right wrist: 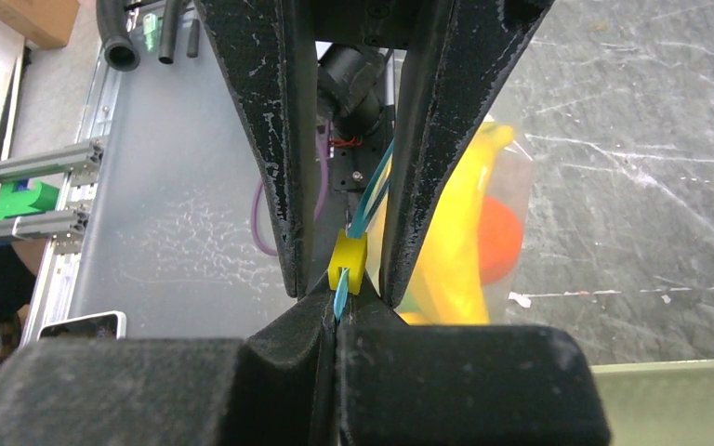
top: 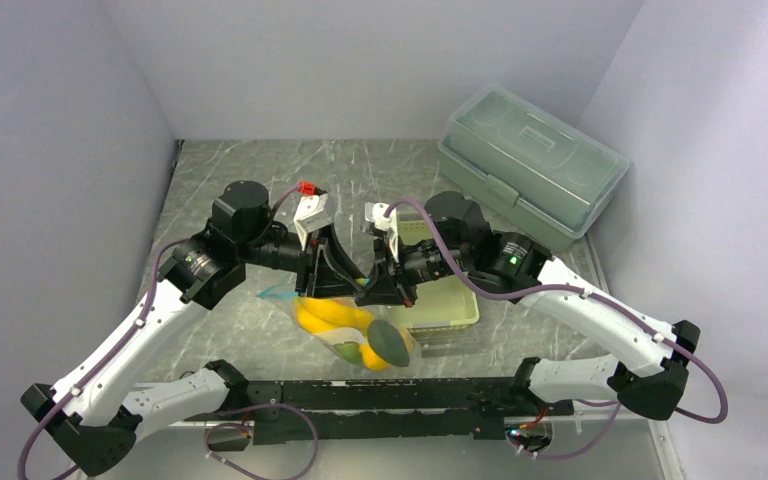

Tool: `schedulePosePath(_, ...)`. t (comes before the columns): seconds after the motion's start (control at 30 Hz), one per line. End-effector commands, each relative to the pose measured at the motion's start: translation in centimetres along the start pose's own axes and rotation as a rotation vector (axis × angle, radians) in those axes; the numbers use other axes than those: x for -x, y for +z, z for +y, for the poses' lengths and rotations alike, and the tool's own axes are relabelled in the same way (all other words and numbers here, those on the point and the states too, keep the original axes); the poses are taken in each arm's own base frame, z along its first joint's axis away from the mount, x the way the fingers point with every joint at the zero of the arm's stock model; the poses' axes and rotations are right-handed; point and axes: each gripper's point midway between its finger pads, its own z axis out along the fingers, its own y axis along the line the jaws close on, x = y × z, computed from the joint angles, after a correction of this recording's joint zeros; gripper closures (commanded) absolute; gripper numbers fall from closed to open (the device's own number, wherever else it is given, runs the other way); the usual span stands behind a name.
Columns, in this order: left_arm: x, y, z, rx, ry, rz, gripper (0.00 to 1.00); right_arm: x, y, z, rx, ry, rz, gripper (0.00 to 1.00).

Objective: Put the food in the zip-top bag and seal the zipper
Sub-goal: Zip the zipper food storage bag.

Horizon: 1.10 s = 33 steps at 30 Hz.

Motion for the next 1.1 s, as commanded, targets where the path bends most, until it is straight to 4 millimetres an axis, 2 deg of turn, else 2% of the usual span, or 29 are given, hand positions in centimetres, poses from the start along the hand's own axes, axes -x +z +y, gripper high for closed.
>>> schedulePosePath(0.0,0.7,-0.1,-0.5,-0.021,0.042,-0.013,0.67,2.7,-0.3,0.5,0.015,-0.056,-0.077,1.00)
schedulePosePath(0.7,1.9,-0.2,-0.7,-0.018,0.064,-0.033,0.79,1.5,-0.3,0.3,0.006,-0.047,-0.063,1.00)
schedulePosePath(0.77,2.0,-0.2,-0.8,-0.023,0.067,-0.034,0.84,1.4,-0.3,0.2,0.002,-0.044,-0.061,1.00)
schedulePosePath(0.8,2.0,-0.2,-0.8,-0.026,0.067,-0.032,0.89,1.4,-0.3,0.2,0.002,-0.045,-0.060,1.00)
schedulePosePath(0.83,2.0,-0.2,-0.9,-0.032,0.068,-0.030,0.99,1.5,-0.3,0.2,0.000,-0.045,-0.062,1.00)
schedulePosePath(1.07,1.4,-0.2,-1.0,-0.041,0.064,-0.023,1.00,1.8,-0.7,0.1,-0.021,-0.050,-0.078,1.00)
